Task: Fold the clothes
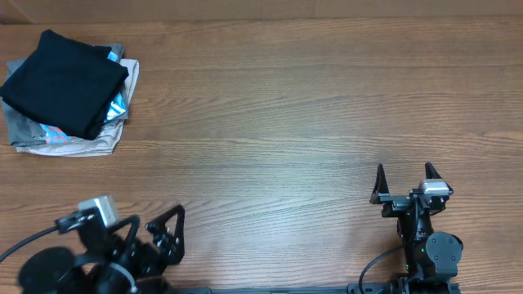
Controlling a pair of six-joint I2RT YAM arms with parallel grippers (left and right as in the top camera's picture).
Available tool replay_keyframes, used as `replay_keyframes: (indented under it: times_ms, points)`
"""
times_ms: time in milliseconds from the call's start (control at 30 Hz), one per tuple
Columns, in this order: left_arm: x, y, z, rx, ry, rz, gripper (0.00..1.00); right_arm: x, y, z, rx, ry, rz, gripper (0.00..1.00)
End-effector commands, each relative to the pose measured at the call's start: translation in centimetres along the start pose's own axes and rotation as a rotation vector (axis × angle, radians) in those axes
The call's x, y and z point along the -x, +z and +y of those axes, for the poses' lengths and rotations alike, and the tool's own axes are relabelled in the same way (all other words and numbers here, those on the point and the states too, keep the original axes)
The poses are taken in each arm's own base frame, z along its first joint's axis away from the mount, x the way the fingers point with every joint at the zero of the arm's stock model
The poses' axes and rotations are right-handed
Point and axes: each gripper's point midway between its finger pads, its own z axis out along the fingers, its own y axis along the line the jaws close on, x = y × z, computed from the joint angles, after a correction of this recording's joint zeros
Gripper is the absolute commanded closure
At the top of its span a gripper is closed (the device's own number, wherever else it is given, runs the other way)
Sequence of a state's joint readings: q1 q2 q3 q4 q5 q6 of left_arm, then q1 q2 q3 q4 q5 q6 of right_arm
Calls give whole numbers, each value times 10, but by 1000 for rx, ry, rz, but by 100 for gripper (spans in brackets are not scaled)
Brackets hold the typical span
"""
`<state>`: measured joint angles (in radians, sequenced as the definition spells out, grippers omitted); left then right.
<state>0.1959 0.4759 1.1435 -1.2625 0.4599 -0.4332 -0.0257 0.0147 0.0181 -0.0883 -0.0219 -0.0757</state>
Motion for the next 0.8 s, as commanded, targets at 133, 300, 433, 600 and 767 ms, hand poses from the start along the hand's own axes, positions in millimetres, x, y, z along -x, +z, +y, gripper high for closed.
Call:
replay_keyframes:
  times_ms: [133,300,433,600,767]
  points:
    - [-19,79,47,-77,-195,-83,0,-1,0,0,0,-3,-7,0]
    - [-10,114,62,-136,-146,-223,0,-1,0,0,0,-4,-7,0]
    - [-5,130,82,-94,-129,-330,0,-1,0,0,0,-3,-7,0]
    - [-2,137,108,6,-151,-407,0,-1,0,0,0,-4,-7,0]
    - [-4,142,133,95,-169,-456,0,-1,0,0,0,-3,-7,0]
